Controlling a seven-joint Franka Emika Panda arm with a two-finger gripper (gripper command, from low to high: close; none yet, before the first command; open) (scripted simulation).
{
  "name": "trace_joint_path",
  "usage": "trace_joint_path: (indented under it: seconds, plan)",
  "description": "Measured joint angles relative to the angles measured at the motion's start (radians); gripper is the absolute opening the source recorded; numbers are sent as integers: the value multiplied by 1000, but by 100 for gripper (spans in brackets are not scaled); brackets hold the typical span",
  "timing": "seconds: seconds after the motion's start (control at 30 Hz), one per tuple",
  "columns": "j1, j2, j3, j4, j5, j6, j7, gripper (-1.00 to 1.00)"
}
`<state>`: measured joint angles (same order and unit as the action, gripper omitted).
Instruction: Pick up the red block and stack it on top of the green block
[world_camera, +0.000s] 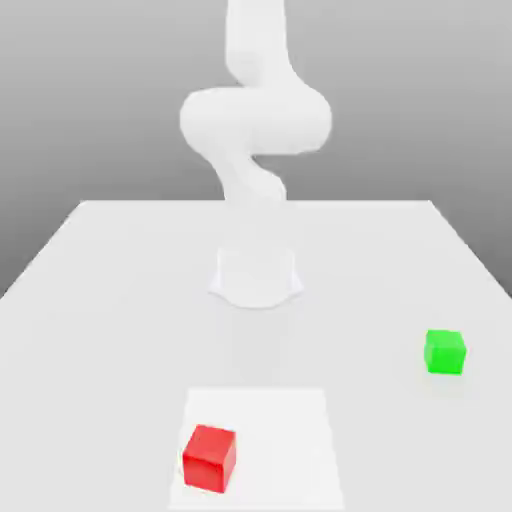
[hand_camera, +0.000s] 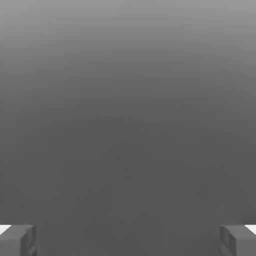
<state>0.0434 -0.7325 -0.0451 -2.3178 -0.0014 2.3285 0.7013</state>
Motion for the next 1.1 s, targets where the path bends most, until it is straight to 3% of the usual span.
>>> trace_joint_path:
  seconds: [0.57, 0.8, 1.1]
  plan:
    - [222, 460, -268, -121, 82, 194, -740, 0]
    - [256, 653, -321, -170, 142, 271, -1059, 0]
    - [219, 891, -310, -231, 155, 379, -1417, 0]
